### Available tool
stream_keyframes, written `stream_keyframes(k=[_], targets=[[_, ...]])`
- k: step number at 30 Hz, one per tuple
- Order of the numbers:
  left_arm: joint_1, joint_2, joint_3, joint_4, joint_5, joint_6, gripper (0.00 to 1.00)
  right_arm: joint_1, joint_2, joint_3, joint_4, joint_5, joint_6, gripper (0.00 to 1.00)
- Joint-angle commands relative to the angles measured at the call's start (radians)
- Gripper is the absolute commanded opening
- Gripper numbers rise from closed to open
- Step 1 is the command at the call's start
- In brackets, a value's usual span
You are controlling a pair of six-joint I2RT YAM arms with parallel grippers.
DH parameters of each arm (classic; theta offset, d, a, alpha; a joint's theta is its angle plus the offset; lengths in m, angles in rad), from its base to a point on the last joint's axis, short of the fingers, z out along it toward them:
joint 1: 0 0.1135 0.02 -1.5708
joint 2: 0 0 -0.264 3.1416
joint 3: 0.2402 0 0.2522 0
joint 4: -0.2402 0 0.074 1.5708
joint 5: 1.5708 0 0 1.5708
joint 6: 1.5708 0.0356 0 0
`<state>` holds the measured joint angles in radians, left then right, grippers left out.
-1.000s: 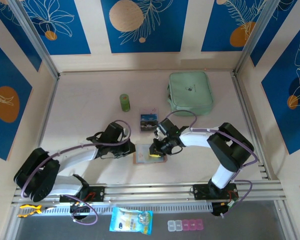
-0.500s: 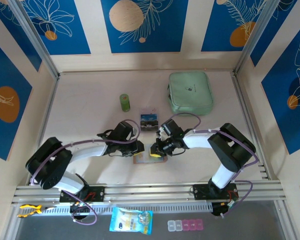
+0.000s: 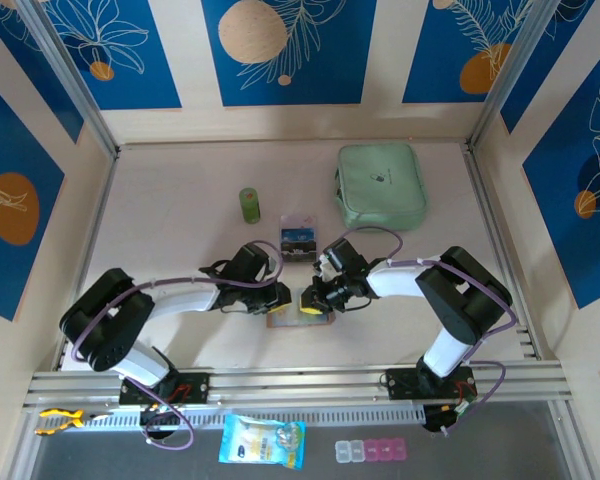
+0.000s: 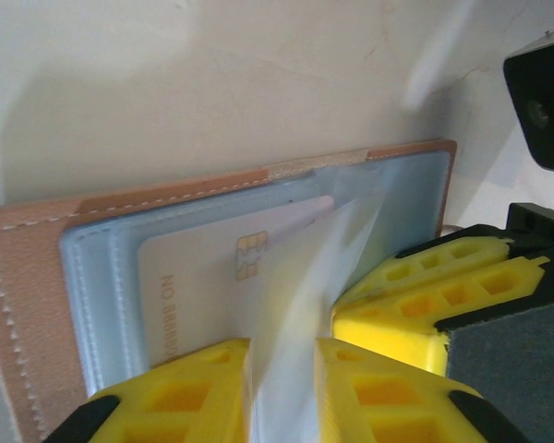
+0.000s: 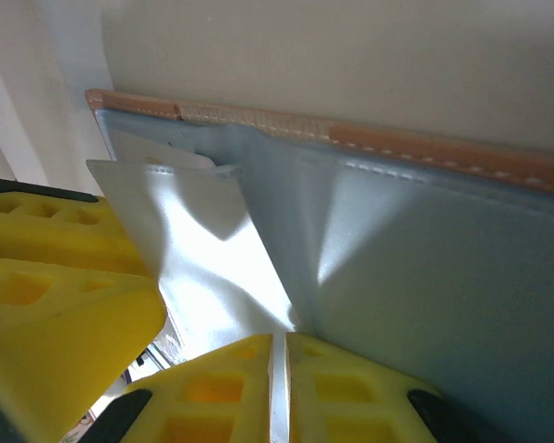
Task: Take the credit cards out of the card holder
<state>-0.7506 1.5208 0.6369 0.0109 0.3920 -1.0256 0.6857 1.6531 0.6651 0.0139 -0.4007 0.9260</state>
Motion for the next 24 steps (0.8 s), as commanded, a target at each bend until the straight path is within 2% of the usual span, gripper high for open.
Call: stream_keyframes(k=[1,9,24], targets=[[-0.011,0.007,0.012,0.032,0.028,-0.019,0.21,-0.002,-0.034,-0.011,-0.036,-0.009,0.016,0.14],[-0.013,-0.033,0.03,0.004,0.033,-0.017,0.21,0.001,-0.132,0.027,-0.143,0.047,-0.003,0.21],[-0.061,0.022,0.143,-0.032,0.048,-0.007,0.26,-0.028,-0.306,0.074,-0.333,0.137,-0.064,0.22]])
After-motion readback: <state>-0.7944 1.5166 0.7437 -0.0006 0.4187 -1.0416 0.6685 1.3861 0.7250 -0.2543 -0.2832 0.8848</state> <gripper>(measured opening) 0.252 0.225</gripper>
